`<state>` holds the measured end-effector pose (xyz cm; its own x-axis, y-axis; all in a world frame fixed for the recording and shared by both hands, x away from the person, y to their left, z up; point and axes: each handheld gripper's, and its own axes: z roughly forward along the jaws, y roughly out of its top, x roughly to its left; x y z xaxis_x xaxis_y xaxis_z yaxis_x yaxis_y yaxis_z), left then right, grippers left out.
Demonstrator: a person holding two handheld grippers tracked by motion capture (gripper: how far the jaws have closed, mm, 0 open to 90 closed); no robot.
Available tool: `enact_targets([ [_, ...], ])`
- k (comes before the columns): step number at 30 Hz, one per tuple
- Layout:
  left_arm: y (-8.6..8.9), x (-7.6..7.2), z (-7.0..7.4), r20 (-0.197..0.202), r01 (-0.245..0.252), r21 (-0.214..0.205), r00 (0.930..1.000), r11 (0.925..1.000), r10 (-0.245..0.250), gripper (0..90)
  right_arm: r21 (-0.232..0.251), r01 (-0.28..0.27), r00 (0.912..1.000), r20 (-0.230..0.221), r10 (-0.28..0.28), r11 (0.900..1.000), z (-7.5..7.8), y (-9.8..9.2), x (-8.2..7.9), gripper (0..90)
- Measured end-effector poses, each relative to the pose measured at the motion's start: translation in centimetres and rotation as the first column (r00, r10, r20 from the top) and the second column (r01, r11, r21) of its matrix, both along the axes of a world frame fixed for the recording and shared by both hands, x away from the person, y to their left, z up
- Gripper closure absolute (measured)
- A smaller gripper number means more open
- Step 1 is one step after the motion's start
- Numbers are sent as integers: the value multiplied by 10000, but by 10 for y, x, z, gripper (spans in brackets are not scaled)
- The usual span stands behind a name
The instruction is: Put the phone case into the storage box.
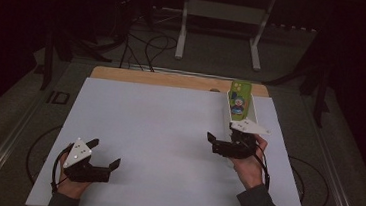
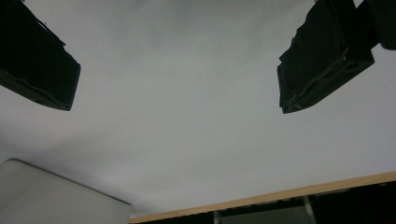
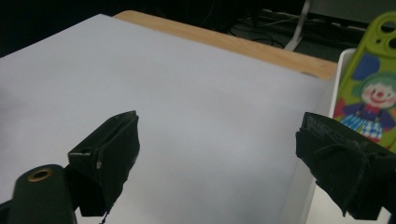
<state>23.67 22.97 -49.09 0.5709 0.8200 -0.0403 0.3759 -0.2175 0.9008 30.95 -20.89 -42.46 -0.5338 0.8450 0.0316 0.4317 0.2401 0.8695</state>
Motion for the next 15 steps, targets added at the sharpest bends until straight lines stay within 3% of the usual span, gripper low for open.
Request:
enact_targets([
  [9,0,0,0,0,-1,-26,10000,10000,1,0,338,-324,9994,94,321,9989,-23,-2,-27,128],
  [15,0,0,0,23,2,-62,10000,10000,-2,0,496,-656,9972,395,637,9966,-36,-4,-42,125],
])
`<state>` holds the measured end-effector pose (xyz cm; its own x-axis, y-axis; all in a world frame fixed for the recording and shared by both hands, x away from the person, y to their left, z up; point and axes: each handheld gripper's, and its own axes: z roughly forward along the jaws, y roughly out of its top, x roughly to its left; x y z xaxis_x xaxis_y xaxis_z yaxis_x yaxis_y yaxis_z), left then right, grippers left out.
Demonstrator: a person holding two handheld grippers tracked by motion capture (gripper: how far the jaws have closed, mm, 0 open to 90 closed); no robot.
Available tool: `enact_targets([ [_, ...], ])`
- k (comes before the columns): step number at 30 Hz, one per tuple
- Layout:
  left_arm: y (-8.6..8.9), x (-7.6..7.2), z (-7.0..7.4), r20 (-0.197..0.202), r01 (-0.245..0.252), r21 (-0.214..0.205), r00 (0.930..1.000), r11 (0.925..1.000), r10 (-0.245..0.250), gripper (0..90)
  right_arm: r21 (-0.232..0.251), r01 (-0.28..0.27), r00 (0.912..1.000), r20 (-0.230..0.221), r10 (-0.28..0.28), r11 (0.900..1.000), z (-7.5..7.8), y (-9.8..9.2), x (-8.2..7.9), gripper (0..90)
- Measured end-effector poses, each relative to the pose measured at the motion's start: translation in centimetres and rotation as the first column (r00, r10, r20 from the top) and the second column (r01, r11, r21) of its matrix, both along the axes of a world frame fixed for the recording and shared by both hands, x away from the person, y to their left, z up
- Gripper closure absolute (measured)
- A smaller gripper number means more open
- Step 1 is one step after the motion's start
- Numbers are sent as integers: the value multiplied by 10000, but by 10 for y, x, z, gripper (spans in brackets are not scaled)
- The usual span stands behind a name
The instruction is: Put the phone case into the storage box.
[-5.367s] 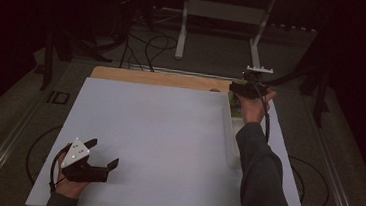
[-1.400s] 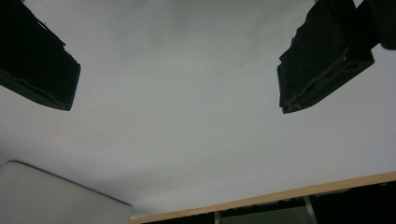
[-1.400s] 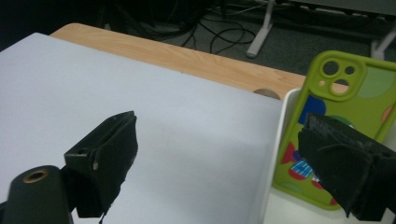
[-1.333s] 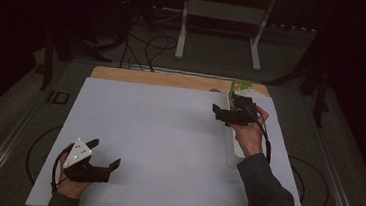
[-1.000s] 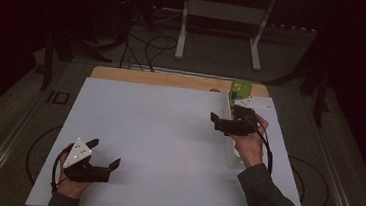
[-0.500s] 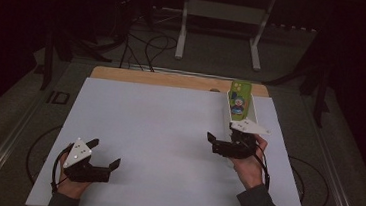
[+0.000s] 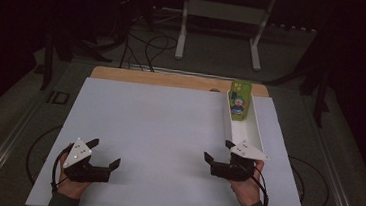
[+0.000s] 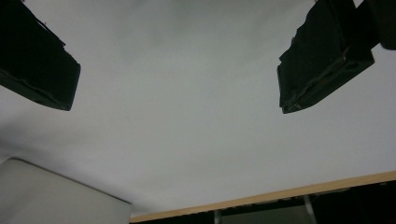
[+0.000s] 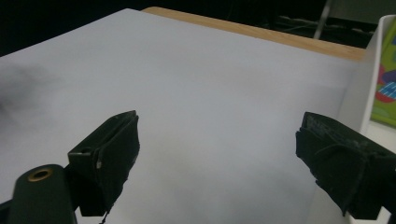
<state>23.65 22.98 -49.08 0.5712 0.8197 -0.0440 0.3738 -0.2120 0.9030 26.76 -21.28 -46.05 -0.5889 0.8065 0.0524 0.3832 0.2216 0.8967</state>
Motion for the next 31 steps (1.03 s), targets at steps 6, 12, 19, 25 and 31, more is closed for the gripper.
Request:
enact_targets([
  [6,0,0,0,25,4,-6,10000,10000,-4,0,181,-289,9994,210,285,9994,-6,-3,-9,122],
  [12,0,-1,1,76,-5,-36,10000,10000,6,0,380,-534,9974,514,514,9979,-15,-9,-16,114],
  [19,1,-1,1,104,-21,-86,9999,10000,22,0,592,-649,9961,630,612,9961,-23,-15,-23,110],
  [25,-1,-2,1,151,89,-40,9998,10000,-89,0,541,-826,9928,919,774,9951,-26,-14,-27,110],
  [31,-1,-2,1,165,75,-81,9998,9999,-73,0,724,-814,9918,1042,736,9940,-25,-16,-27,110],
])
